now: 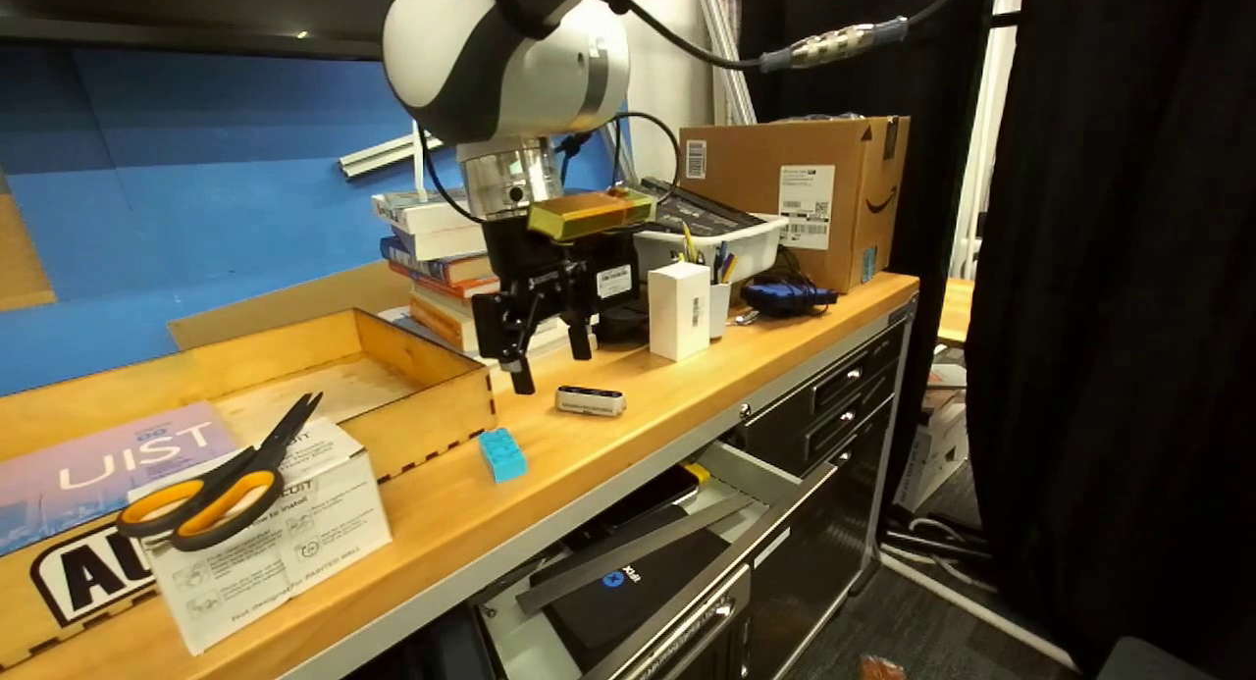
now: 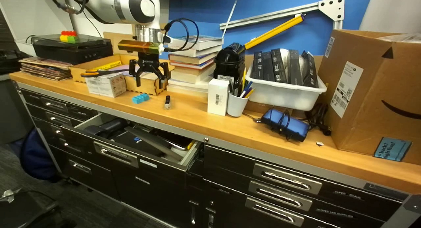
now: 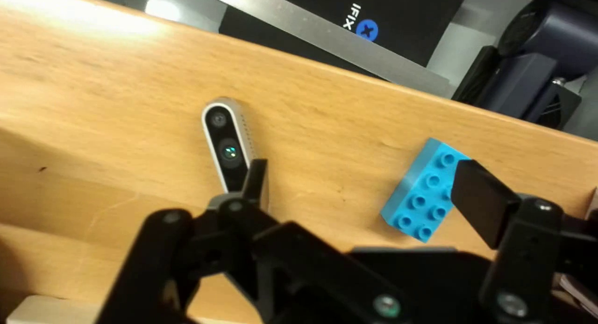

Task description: Put the object inside the drawer.

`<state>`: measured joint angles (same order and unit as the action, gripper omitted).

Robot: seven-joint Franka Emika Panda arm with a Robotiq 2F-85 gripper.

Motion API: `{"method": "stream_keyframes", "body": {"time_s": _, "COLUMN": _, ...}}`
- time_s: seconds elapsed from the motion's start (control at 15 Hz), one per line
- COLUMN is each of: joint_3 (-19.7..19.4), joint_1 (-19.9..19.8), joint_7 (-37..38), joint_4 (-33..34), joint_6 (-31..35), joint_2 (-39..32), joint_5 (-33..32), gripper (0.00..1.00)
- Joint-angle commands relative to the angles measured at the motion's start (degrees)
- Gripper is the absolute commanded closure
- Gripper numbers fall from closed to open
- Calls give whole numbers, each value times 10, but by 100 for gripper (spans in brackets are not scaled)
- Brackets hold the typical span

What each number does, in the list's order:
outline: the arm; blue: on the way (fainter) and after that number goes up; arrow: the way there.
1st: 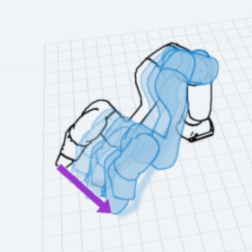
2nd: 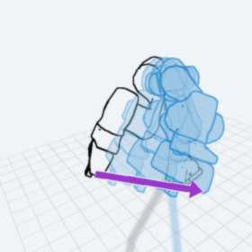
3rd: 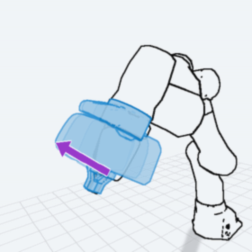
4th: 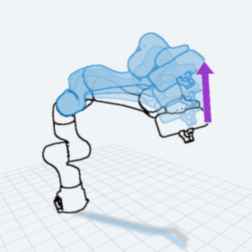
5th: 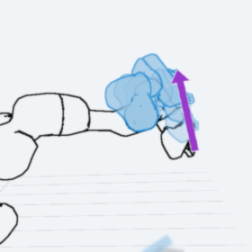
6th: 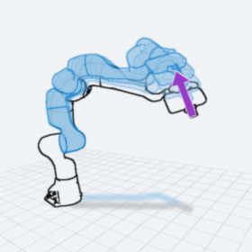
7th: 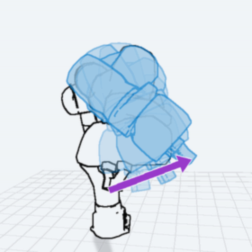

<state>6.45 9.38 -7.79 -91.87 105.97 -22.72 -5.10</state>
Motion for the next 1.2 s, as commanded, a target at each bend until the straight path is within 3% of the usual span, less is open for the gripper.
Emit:
{"method": "stream_keyframes", "body": {"time_s": 0.0, "joint_3": 10, "joint_1": 23, "joint_7": 41, "joint_4": 44, "joint_6": -34, "joint_2": -23, "joint_5": -6, "gripper": 0}}
{"method": "stream_keyframes", "body": {"time_s": 0.4, "joint_3": 13, "joint_1": 39, "joint_7": 81, "joint_4": 31, "joint_6": -5, "joint_2": -50, "joint_5": 2, "gripper": 0}}
{"method": "stream_keyframes", "body": {"time_s": 0.73, "joint_3": 9, "joint_1": 40, "joint_7": 81, "joint_4": 26, "joint_6": 57, "joint_2": -83, "joint_5": -6, "gripper": 0}}
{"method": "stream_keyframes", "body": {"time_s": 0.8, "joint_3": 8, "joint_1": 41, "joint_7": 81, "joint_4": 24, "joint_6": 62, "joint_2": -86, "joint_5": -7, "gripper": 25}}
{"method": "stream_keyframes", "body": {"time_s": 0.93, "joint_3": 7, "joint_1": 40, "joint_7": 80, "joint_4": 19, "joint_6": 70, "joint_2": -84, "joint_5": -9, "gripper": 32}}
{"method": "stream_keyframes", "body": {"time_s": 1.13, "joint_3": 7, "joint_1": 35, "joint_7": 71, "joint_4": -15, "joint_6": 65, "joint_2": -42, "joint_5": -12, "gripper": 58}}
